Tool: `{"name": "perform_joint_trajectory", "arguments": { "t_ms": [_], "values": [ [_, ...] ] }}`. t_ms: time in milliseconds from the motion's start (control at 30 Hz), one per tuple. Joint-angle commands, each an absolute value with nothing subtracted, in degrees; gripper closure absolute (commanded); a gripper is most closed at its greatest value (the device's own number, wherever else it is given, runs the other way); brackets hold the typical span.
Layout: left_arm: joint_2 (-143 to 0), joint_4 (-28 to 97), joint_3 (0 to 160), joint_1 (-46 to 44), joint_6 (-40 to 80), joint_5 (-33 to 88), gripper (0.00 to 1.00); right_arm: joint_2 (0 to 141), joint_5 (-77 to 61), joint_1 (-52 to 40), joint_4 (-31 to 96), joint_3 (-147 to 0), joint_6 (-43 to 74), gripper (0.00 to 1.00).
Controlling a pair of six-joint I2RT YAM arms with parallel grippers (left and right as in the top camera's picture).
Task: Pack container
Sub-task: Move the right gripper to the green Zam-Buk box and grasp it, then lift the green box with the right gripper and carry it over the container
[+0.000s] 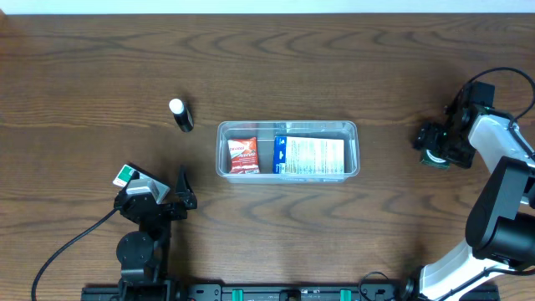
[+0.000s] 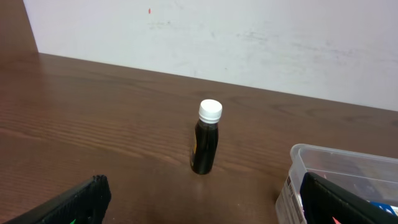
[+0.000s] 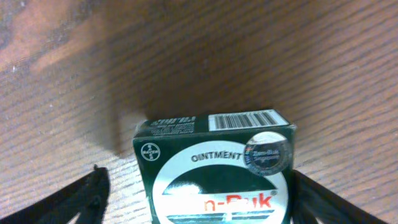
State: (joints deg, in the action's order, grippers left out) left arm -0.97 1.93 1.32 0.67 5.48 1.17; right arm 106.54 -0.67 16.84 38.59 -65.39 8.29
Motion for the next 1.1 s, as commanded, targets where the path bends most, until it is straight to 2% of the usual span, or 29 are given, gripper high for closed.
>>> {"name": "perform_joint_trajectory", "arguments": {
  "t_ms": [0,467,733,1067],
  "values": [
    [-1.04,4.03,0.23,0.95,4.54,0.49,0.02,107.22,-1.17,17.28,38.0,-64.93,8.08,0.19],
    [-1.04,4.03,0.23,0.95,4.54,0.49,0.02,107.22,-3.14,17.23,38.09,-64.9,9.82,0.41],
    [-1.04,4.03,0.23,0.95,4.54,0.49,0.02,106.89,-12.45,17.23,38.0,-64.93,9.85,0.45],
    [-1.04,4.03,0.23,0.95,4.54,0.49,0.02,100.51,-32.82,17.23,36.71,-65.98,9.96,0.44]
  ]
}}
